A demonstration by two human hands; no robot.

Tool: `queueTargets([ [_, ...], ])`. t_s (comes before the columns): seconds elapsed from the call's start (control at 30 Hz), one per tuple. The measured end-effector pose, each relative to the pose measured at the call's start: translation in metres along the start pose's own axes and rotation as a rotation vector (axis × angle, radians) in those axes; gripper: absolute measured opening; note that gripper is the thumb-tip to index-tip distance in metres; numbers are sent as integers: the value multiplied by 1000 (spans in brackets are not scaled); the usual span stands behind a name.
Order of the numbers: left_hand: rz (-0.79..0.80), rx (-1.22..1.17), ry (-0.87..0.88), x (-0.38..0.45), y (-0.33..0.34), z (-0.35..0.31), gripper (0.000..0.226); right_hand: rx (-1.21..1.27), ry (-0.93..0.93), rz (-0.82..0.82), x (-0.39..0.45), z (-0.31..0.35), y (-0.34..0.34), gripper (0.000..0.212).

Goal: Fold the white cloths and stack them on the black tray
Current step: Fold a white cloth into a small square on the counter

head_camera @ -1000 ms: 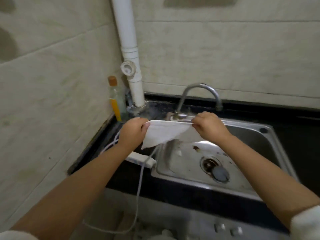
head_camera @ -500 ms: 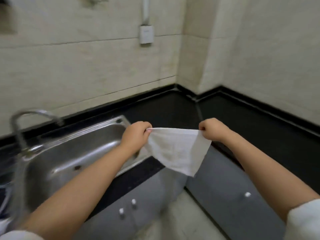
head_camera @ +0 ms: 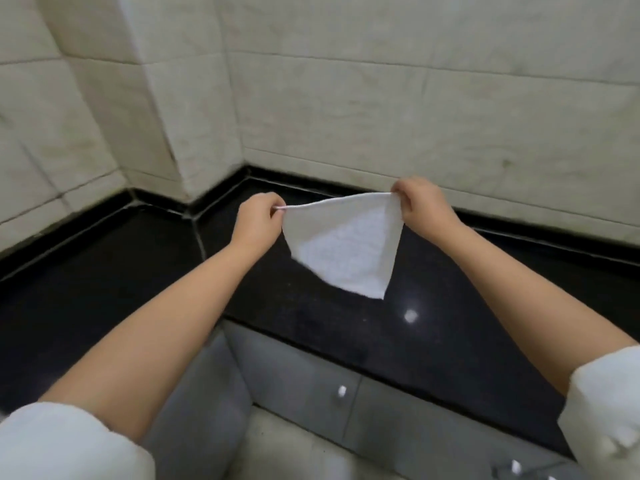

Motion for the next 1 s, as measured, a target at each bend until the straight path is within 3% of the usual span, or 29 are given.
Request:
queueTargets([
  [0.17, 238, -2, 91, -17, 72, 18, 13, -3, -51, 239, -40, -54, 34, 23],
  [0.3, 801, 127, 231, -59, 128, 61, 10, -32, 28, 721, -107, -77, 98, 21],
  [0.4, 1198, 239, 245, -85, 158, 81, 8, -3, 189, 1092, -149, -85, 134, 18],
  [0.47, 1430, 329, 249, -97, 173, 87, 16, 71, 347, 1228, -161, -86, 146, 16],
  [0.53, 1546, 397, 316, -98, 187, 89, 25, 95, 476, 1290, -164, -88, 153, 15],
  [0.63, 1477, 437, 465, -82, 218, 90, 14, 75, 619, 1157, -153, -104, 163, 15],
  [0.8, 1099, 442, 372, -44, 261, 95, 16, -91, 727, 681, -124, -141, 169, 22],
  [1.0, 987, 408, 430, -45, 294, 93, 23, -227, 813, 499, -126, -164, 190, 24],
])
Point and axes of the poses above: each hand's wrist, its own x-axis towards the middle knuckle, its own y-axis out of the palm, z = x × y, the point moved 6 cm from there along x, towards the middle knuckle, and after that the axes turned 14 degrees about -z, right-handed, at the moved point
